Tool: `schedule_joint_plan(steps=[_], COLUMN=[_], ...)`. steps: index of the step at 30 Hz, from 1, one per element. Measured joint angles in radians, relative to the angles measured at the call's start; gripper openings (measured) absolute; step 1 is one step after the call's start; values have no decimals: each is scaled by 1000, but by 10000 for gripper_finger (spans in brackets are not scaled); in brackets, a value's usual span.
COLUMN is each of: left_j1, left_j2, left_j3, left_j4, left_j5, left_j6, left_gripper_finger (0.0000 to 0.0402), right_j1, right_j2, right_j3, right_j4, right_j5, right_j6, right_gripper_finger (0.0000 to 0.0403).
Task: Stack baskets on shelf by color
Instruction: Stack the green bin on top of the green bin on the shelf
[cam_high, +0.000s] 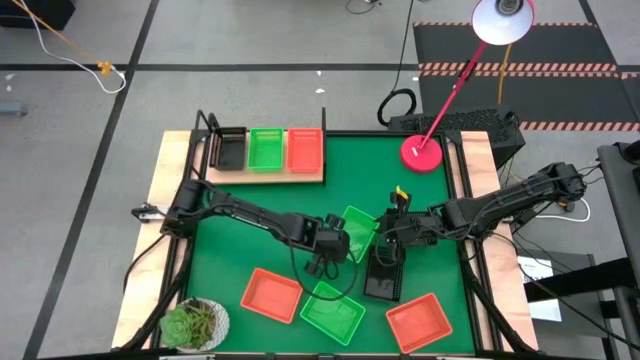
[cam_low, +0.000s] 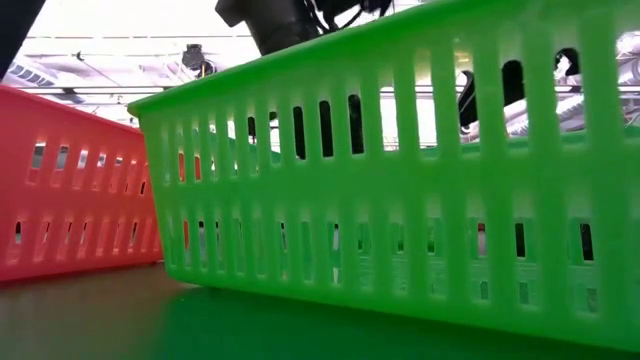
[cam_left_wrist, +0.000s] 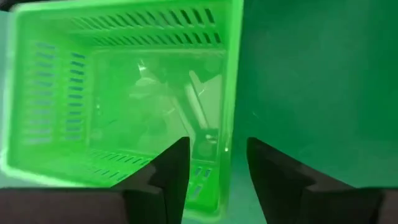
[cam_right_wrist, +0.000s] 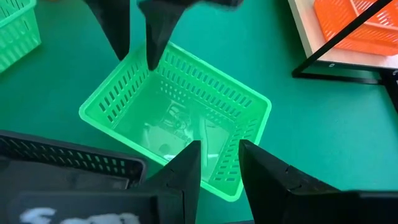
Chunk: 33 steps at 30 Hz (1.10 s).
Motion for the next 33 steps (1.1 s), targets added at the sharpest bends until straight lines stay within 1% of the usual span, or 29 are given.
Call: schedule_joint_plan(steps=[2,4,7,10,11,14,17,20,22,26,29,33], left_j1=[4,5,6,5,5,5,-9,-31,-46,-66,-68,-69], left_j2=[13,15,12,-5,-15,-42,-86,-146,-191,-282,-349,-431], left_j3=[0,0,0,-1,0,0,-1,0,-1,-1,0,0], left_j4=[9,11,12,-2,-5,-52,-118,-150,-188,-240,-285,-347], left_j5=[1,0,-4,-4,-4,-15,-72,-116,-145,-242,-278,-328], left_j6=[39,75,102,103,99,70,35,26,13,-13,-41,-53], left_gripper_finger=[150,129,81,24,15,17,19,9,11,11,8,14], right_j1=[0,0,0,0,0,0,0,0,0,0,0,0], right_j2=[0,0,0,0,0,0,0,0,0,0,0,0], right_j3=[0,0,0,0,0,0,0,-1,-1,-1,-1,-1], right_j4=[7,8,7,6,5,4,-1,-3,3,7,6,17], right_j5=[0,0,0,0,0,0,0,0,0,0,0,0], right_j6=[0,0,-1,-1,-2,-1,1,2,2,2,2,1], right_gripper_finger=[105,105,105,105,105,105,105,105,105,105,105,105])
